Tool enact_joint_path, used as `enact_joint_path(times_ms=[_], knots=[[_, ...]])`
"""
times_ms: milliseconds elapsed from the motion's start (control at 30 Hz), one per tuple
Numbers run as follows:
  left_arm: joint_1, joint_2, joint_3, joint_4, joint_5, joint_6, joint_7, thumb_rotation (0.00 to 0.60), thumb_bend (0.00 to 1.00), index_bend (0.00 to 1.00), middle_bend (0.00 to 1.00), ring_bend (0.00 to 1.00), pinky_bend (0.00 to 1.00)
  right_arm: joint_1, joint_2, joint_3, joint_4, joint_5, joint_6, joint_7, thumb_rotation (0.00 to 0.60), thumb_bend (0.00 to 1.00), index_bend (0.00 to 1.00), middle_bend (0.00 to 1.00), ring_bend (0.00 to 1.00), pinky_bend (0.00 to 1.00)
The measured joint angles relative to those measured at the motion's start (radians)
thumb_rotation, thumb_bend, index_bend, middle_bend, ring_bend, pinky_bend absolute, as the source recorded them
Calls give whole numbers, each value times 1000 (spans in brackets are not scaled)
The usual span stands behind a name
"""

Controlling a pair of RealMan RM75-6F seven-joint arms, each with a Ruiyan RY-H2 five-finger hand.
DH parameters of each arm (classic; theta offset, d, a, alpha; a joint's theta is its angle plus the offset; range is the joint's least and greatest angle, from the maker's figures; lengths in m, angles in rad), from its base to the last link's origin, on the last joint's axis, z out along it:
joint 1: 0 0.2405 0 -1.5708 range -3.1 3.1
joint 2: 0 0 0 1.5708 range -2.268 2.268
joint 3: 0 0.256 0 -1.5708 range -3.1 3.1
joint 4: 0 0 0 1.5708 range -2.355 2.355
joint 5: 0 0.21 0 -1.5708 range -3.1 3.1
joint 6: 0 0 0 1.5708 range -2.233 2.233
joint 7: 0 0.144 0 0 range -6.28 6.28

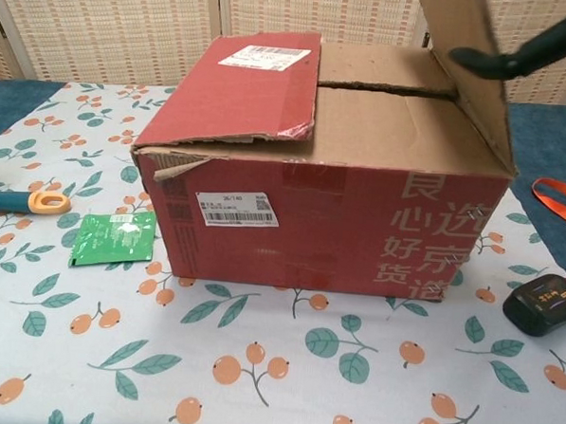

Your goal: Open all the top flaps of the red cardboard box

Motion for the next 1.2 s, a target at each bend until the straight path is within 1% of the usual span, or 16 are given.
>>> enact_joint_path(times_ms=[67,167,200,300,400,467,567,667,800,900,967,1067,1200], knots=[[0,-1,1,-2,2,0,5,600,444,0,0,0,0,-59,24,-30,-9,-29,71,3,600,416,0,0,0,0],[1,-2,3,-7,5,1,16,600,444,0,0,0,0,-171,59,-93,-6,-84,194,31,600,416,0,0,0,0],[1,-3,3,-9,7,3,21,600,444,0,0,0,0,-217,71,-120,2,-109,242,53,600,415,0,0,0,0],[0,-7,5,-13,16,6,37,600,444,0,0,0,0,-317,97,-179,33,-170,350,116,600,416,0,0,0,0],[-2,-15,9,-14,36,10,50,600,444,0,0,0,0,-396,114,-221,76,-217,432,171,600,416,0,0,0,0],[-6,-21,13,-14,52,11,50,600,444,0,0,0,0,-424,117,-234,108,-229,456,198,600,416,0,0,0,0],[-14,-31,16,-32,64,3,40,600,443,0,0,0,0,-448,117,-241,154,-219,458,242,600,416,0,0,0,0],[-25,-34,14,-61,61,-15,73,600,443,0,0,0,0,-455,117,-239,180,-184,435,296,600,416,0,0,0,0],[-57,-24,8,-167,55,-66,159,600,438,0,0,0,3,-456,122,-231,225,-139,379,378,600,416,0,0,0,0],[-86,-16,-7,-261,44,-101,177,600,428,0,0,0,5,-452,134,-227,244,-118,337,431,600,415,0,0,0,0],[-102,-15,-17,-298,34,-116,201,600,422,0,0,0,6,-448,145,-222,253,-110,316,461,600,416,0,0,0,0],[-127,-25,-40,-358,11,-134,287,600,419,0,0,0,12,-437,171,-212,259,-103,284,497,600,416,0,0,0,0],[-170,-70,-83,-450,-51,-155,441,600,420,0,0,0,47,-427,209,-201,256,-101,258,531,600,416,0,0,0,0]])
